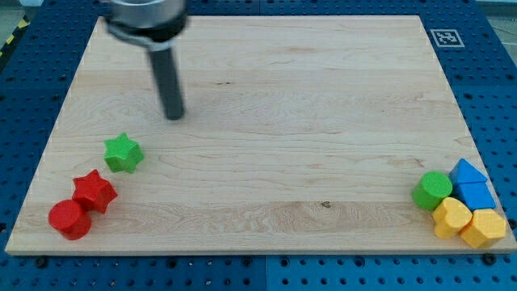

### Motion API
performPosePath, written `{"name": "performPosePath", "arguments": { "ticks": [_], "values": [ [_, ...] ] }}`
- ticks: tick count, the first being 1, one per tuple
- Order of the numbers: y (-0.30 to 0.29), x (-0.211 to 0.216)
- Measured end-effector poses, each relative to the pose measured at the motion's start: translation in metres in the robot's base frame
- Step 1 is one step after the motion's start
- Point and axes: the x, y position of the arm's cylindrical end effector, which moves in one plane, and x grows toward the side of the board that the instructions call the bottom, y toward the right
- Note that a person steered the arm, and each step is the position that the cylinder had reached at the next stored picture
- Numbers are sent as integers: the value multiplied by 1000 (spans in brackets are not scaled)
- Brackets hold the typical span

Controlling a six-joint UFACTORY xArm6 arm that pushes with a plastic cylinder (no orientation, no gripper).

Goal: Move the green star to the top of the green circle

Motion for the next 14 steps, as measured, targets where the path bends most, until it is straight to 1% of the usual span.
{"name": "performPosePath", "arguments": {
  "ticks": [1, 2, 3, 5, 6, 8, 9, 11, 13, 14],
  "values": [
    [-82, 0],
    [-102, 28],
    [-95, 59],
    [-4, 64],
    [12, 69],
    [-17, 86],
    [2, 90],
    [81, 114],
    [182, 127],
    [238, 139]
  ]
}}
